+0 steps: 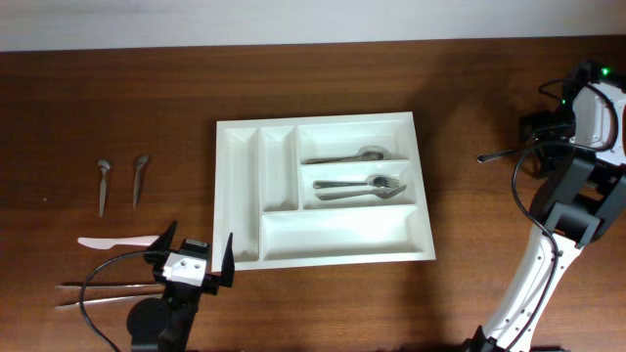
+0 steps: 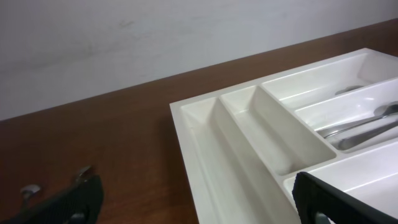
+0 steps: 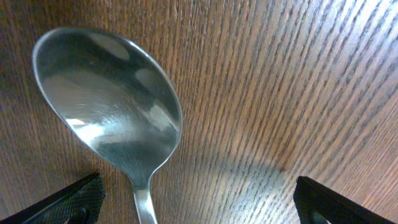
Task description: Pack container
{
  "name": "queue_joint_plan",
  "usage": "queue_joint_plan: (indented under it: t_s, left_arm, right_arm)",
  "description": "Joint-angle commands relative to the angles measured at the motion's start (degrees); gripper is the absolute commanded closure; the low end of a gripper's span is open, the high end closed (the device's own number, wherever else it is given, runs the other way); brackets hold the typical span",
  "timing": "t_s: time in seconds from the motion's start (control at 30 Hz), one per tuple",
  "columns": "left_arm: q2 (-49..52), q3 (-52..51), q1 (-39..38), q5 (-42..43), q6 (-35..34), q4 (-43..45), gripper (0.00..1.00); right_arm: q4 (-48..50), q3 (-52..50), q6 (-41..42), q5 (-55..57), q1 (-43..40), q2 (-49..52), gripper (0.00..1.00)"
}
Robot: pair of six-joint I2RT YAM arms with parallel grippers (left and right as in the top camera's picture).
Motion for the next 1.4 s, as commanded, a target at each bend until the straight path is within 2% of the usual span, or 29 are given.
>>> queue_joint_plan:
  t_s: [0.0, 0.17, 0.23, 0.6, 0.73, 0.8, 0.83, 0.9, 1.13, 1.37]
  left_arm:
    - [-0.44, -0.42, 0.24, -0.39, 0.94, 0.20, 0.01]
    - [-0.44, -0.42, 0.24, -0.39, 0.94, 0.22, 0.01]
    - [-0.44, -0.42, 0.24, -0.39, 0.94, 0.22, 0.01]
    - [-0.44, -0.42, 0.24, -0.39, 0.94, 0.22, 0.01]
    - [-0.44, -0.42, 0.24, -0.39, 0.94, 0.22, 0.01]
    - [-0.44, -0.42, 0.24, -0.39, 0.94, 0.22, 0.01]
    - [-0.44, -0.42, 0.24, -0.39, 0.94, 0.20, 0.01]
    - [-0.44, -0.42, 0.24, -0.39, 0.94, 0.22, 0.01]
    - [-0.44, -0.42, 0.24, -0.39, 0.94, 0.22, 0.01]
    - [-0.44, -0.42, 0.24, -0.39, 0.94, 0.22, 0.01]
  right_arm:
    - [0.31, -3.74, -0.50, 1.18, 0.42, 1.14, 0.01]
    - [1.05, -5.03, -0.50, 1.14, 0.28, 1.14, 0.00]
    - [1.16, -5.01, -0.48, 1.14, 0.26, 1.14, 0.07]
    - [2.32, -5.01, -0.28, 0.72, 0.26, 1.14, 0.64]
    - [2.56, -5.01, -0.28, 0.72, 0.26, 1.14, 0.75]
    - [2.51, -4.98, -0.31, 0.72, 0.26, 1.14, 0.89]
    - [2.49, -4.96, -0.31, 0.70, 0.26, 1.11, 0.92]
    - [2.34, -4.79, -0.31, 0.42, 0.26, 1.11, 0.96]
    - [1.07, -1.25, -0.28, -5.20, 0.37, 0.83, 0.96]
    - [-3.15, 7.04, 0.48, -10.34, 2.23, 0.02, 0.96]
